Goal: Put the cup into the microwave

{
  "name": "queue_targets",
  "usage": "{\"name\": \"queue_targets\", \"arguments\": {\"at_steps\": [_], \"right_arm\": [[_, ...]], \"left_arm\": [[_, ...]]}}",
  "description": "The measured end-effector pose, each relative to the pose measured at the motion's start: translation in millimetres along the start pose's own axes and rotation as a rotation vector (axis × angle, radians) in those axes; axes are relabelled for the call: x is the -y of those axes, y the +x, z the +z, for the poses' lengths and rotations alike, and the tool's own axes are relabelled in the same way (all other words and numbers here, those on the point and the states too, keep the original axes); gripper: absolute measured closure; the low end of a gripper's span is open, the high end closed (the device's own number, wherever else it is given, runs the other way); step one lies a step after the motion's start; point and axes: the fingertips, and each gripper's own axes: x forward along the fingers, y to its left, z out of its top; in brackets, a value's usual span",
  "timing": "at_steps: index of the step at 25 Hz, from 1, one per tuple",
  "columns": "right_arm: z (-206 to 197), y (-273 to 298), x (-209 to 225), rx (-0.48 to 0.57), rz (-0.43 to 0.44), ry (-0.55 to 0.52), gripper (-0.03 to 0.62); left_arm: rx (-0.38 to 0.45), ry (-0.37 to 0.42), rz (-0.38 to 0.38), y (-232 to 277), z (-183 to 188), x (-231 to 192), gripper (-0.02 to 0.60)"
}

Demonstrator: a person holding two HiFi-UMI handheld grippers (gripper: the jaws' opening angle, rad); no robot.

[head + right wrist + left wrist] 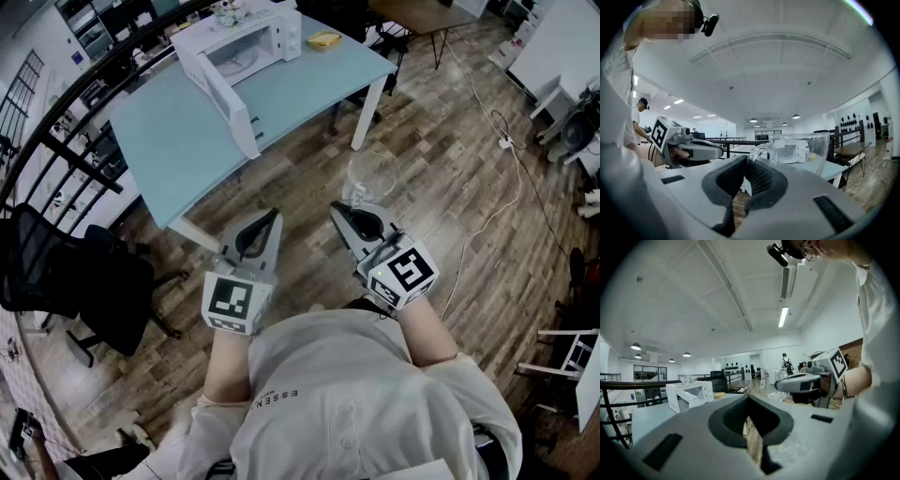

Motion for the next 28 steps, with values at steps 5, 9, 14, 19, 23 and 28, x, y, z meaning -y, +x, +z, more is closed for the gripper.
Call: {"name": "queue_targets", "arguments": {"at_steps": [5, 9, 14, 19, 23, 28], "right_arm": [[-3, -1, 7, 0.0, -0.008, 0.008, 0.577], [-6, 0, 12, -0.003, -0.011, 0.02, 0.577], [-8, 2, 23, 0.002, -0.011, 0.046, 0.577], [-13, 7, 41, -0.007, 0.008, 0.061, 0.576], [-18, 17, 63, -0.011, 0.023, 0.068, 0.576], [-30, 42, 110, -0.008, 0.056, 0.077, 0.576]], "left_arm": [[0.001, 0.0, -0.004, 7, -2, 0, 0.581], [-0.002, -0.004, -0.014, 13, -4, 0, 0.581], [0.002, -0.01, -0.023, 25, -4, -1, 0.581], [-0.006, -0.012, -0.018, 45, -4, -6, 0.581], [-0.02, -0.01, 0.005, 65, -8, -14, 0.581], [-0.035, -0.037, 0.054, 107, -16, -33, 0.581]]}}
